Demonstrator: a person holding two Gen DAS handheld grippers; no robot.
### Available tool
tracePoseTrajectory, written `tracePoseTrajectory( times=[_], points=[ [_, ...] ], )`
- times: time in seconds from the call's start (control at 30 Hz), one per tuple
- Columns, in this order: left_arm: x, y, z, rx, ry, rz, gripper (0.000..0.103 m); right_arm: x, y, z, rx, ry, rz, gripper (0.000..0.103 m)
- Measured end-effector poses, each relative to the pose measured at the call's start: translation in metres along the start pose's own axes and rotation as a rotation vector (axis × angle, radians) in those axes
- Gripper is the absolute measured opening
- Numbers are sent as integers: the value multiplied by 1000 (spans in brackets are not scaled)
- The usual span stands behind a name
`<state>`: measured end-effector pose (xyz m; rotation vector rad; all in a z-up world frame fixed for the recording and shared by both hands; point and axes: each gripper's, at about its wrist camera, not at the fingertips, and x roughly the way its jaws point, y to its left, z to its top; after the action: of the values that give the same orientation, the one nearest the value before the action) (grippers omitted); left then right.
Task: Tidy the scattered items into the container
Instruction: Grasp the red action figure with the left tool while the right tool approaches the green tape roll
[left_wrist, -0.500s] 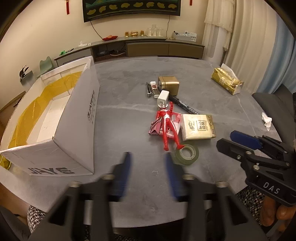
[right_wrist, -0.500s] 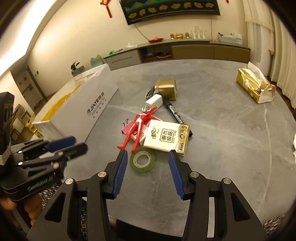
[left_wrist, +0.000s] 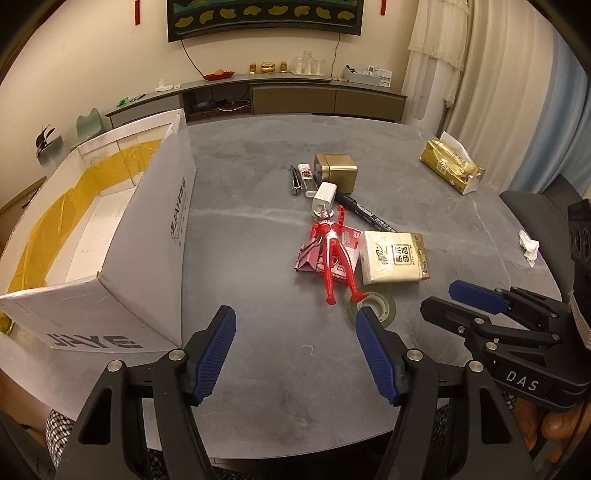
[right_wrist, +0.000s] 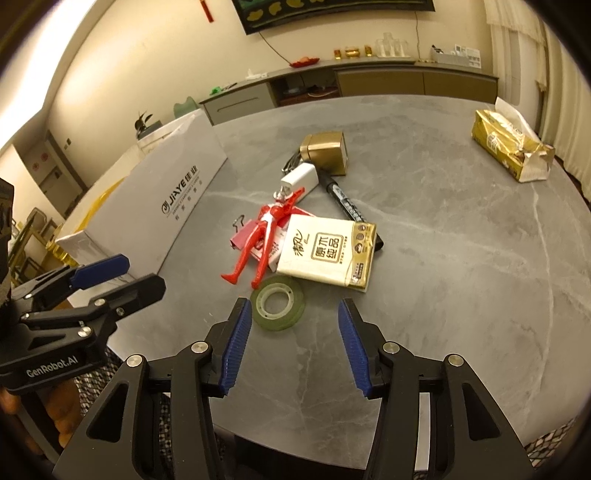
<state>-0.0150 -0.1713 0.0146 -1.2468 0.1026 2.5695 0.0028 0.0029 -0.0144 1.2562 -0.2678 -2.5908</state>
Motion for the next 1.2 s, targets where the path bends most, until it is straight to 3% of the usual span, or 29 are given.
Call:
tracePoseTrajectory(
  times=[0.4, 0.6, 0.87, 1.07, 1.2],
  points=[
    [46, 0, 32, 17, 40, -114, 73, 16, -30, 14, 65, 61, -1, 56],
    [82, 4, 52, 4, 64, -128, 75, 30, -40, 28, 73, 78, -10, 61],
    [126, 5, 50, 9, 122, -133, 75, 57, -37, 40, 18, 148, -29, 66],
    [137, 25, 55, -29, 113, -173, 76, 75, -37, 46, -24, 176, -31, 72],
    [130, 44, 57, -93, 77, -201, 75, 73, -54, 52, 31, 153, -73, 72]
  ],
)
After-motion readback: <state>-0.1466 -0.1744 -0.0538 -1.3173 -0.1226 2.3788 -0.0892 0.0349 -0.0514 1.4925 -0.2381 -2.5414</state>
